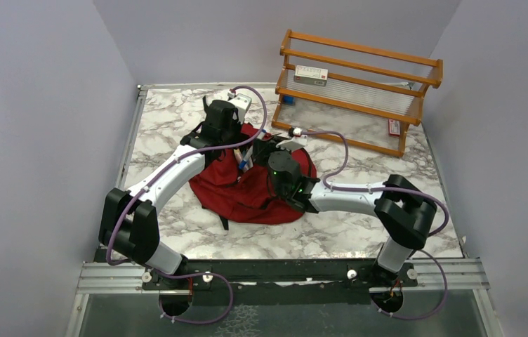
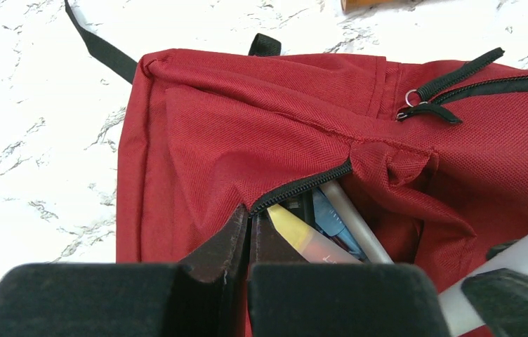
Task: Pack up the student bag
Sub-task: Place the stationery in the student bag.
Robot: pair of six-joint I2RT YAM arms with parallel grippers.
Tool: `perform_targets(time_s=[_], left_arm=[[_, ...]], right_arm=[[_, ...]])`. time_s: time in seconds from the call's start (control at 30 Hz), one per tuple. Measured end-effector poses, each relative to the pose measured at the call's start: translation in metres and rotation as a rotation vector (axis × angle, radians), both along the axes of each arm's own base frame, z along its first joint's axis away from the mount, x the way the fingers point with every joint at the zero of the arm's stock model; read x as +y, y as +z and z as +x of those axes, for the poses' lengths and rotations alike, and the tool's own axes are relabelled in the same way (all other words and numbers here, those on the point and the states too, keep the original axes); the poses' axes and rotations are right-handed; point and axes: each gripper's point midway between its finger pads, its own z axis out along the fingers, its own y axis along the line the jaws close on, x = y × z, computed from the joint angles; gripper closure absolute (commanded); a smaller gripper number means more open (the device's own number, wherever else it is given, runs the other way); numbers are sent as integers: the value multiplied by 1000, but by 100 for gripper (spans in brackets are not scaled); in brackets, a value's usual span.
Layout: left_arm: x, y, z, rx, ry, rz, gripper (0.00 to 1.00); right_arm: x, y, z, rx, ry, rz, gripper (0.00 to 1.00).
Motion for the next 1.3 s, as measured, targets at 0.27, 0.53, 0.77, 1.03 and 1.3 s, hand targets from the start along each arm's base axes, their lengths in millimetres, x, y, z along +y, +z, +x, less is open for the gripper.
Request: perform_targets(time_s=[0.27,0.53,0.77,1.03,1.3], left_arm=[[0,0,-1,2,-3,-1,100],[0,-3,-3,15,-3,1,100],[1,-4,-4,22,-3,3,100],[0,-3,-3,18,-3,2,100],[0,-2,-3,14,-3,0,100]], right_arm=[[23,-16,0,-18,99,-61,99],[37,-29,3,-19,151,-113,99],[42,-34,6,-15,161,-126,99],[22,-34,16,1,118,-111,99],[17,-30,25,1,113,-95,99]])
